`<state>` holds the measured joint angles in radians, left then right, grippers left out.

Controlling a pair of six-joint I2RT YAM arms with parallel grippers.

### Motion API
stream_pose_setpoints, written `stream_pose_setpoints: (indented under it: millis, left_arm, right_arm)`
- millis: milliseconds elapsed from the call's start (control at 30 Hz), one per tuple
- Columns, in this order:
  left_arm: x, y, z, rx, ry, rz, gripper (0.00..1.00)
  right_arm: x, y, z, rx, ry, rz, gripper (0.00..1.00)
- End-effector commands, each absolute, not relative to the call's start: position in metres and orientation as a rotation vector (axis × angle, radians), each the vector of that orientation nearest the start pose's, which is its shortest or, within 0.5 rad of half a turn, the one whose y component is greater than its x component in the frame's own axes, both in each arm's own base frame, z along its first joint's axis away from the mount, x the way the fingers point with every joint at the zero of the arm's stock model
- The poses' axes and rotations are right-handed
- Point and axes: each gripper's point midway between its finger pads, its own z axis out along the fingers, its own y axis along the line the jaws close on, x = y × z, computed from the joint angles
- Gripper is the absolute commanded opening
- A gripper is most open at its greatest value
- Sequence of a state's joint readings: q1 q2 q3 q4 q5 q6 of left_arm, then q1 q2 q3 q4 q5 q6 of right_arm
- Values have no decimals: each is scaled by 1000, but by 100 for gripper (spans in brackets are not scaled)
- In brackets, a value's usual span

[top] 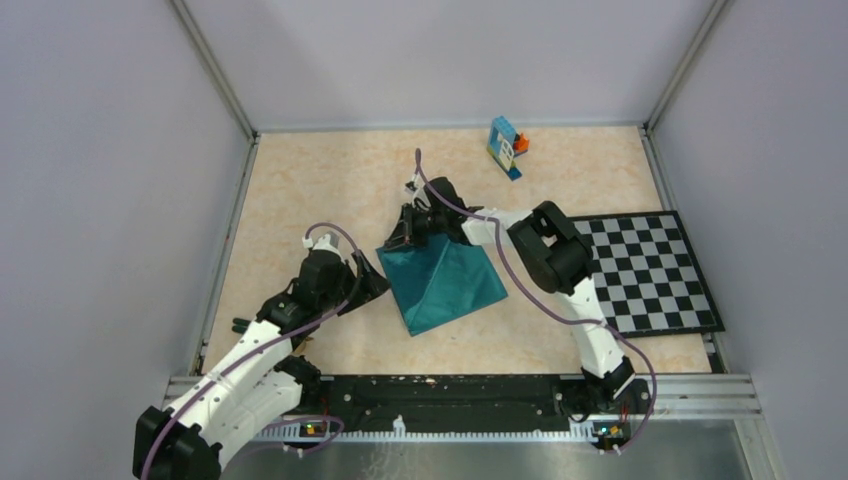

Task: Fold the napkin into a case and place the utensils inside
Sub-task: Fold the top corner of the square-folded napkin at the center of the board, then smooth out the upper triangle-folded napkin at the center of the board.

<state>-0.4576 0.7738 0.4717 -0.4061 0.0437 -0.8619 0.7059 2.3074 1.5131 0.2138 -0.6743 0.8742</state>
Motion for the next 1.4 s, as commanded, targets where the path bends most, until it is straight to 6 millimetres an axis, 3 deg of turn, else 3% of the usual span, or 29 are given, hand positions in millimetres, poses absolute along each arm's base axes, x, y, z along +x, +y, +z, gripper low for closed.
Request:
stream_pose_setpoints:
  millis: [0,167,300,400,500,667,767,900,1033,1167,1367]
  left_arm:
    - [215,-148,110,-445,2307,-730,85]
    - [215,-149,110,-437,2310,-738,85]
    - [215,-149,110,-432,2310,-742,85]
    - [216,-152,111,-419,2309,-754,85]
    - [218,-156,113,-406,2307,-776,85]
    - [232,-174,120,-370,2285,-890,84]
    - [249,-186,127,-352,2266,-984,77]
    - [287,-192,130,-345,2242,-1055,57]
    - [316,-202,120,-285,2302,-1114,36]
    - [334,-211,92,-265,2381,-1132,19]
    - [343,-191,58,-334,2425,-1007,9]
  right_arm:
    - [339,476,52,-305,2444,1541,0]
    - [340,477,48,-312,2449,1518,1]
    - [341,479,53,-331,2443,1529,9]
    - [339,481,75,-367,2408,1571,23]
    - [337,473,110,-404,2349,1611,38]
    - [344,433,155,-396,2217,1642,53]
    - [356,398,147,-375,2197,1585,62]
    - [374,368,133,-327,2187,1542,66]
    - [387,363,117,-299,2202,1542,66]
    - [395,365,104,-284,2215,1536,64]
    - [408,360,79,-266,2246,1485,59]
